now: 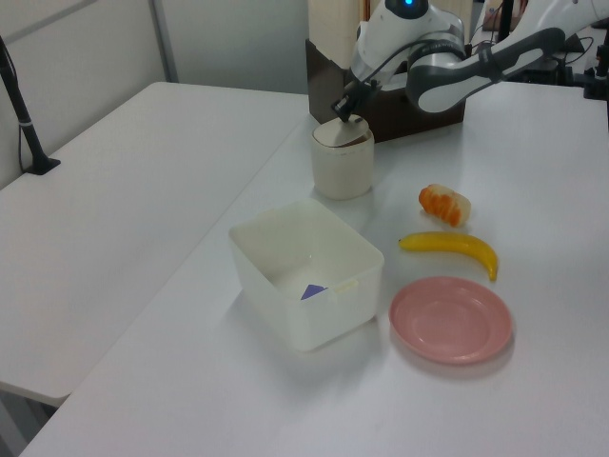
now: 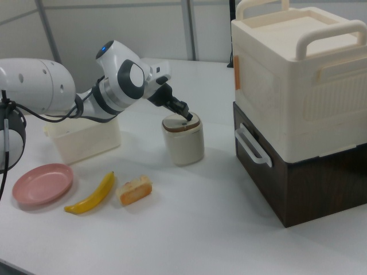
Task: Close the trash can
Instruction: 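Push the raised flip lid down onto the can with the gripper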
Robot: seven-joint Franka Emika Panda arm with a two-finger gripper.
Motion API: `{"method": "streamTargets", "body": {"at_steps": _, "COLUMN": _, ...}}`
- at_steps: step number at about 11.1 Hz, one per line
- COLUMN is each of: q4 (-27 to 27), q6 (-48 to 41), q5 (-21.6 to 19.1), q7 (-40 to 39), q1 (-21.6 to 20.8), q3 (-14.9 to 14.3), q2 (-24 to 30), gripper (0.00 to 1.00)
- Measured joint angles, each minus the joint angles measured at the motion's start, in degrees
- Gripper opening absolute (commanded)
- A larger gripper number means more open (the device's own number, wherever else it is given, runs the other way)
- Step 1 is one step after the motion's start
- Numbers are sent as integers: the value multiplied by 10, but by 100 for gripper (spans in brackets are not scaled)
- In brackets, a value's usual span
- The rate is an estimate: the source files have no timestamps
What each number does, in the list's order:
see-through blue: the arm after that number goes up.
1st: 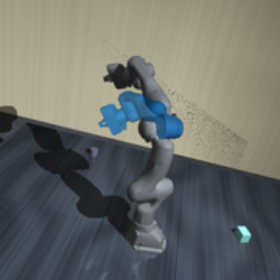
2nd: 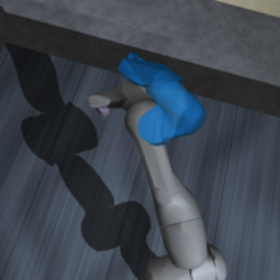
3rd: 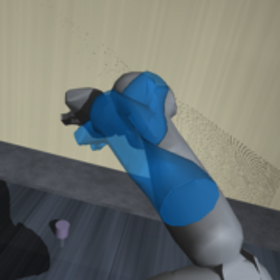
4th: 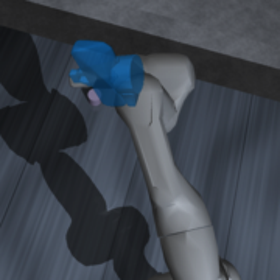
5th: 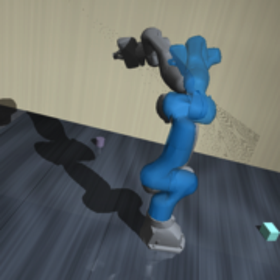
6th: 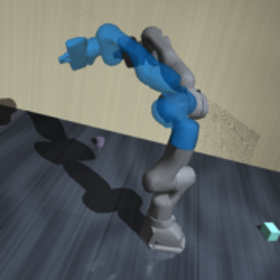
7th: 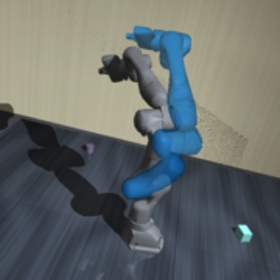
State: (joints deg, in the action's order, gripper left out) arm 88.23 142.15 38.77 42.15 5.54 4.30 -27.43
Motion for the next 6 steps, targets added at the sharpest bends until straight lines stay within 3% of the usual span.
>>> {"method": "streamTargets", "body": {"at_steps": 2, "q4": 14, "q6": 0, "q5": 23, "q7": -1, "q1": 2, "q3": 0, "q2": 0, "gripper": 0}}
{"method": "streamTargets", "body": {"at_steps": 6, "q4": 27, "q6": 0, "q5": 30, "q7": -6, "q1": -1, "q3": 2, "q2": 9, "gripper": 0}}
